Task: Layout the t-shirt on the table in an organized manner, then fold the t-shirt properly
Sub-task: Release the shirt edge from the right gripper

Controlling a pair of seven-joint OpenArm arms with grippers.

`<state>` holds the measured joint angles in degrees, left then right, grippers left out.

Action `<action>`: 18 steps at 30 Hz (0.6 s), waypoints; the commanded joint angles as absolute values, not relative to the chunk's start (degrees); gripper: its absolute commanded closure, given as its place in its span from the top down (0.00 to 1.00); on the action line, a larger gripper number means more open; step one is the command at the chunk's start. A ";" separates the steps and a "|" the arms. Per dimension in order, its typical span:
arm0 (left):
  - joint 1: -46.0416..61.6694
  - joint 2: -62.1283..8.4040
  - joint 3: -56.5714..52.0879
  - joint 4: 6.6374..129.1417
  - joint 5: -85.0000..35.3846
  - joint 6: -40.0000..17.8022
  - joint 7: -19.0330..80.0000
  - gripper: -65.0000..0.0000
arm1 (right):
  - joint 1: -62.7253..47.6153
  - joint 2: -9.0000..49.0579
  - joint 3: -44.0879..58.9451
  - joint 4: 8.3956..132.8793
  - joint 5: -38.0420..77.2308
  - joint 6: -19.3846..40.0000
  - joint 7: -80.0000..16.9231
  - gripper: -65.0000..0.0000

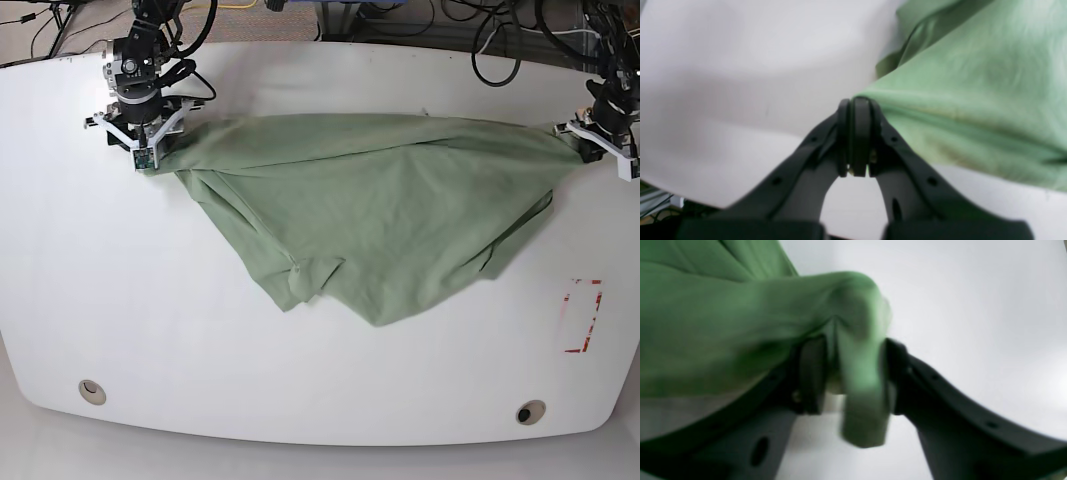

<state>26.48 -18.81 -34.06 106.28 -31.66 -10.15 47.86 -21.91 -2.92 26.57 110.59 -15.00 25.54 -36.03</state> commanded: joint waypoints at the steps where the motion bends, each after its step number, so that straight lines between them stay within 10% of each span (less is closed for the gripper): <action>1: 26.51 -19.91 -34.42 107.30 -32.13 -10.24 46.55 0.00 | -21.67 -2.77 26.77 111.78 -14.99 24.57 -34.68 0.57; 18: 26.59 -19.82 -34.68 107.30 -31.87 -10.24 46.64 0.00 | -23.52 -5.23 32.84 112.13 -14.99 26.59 -34.59 0.82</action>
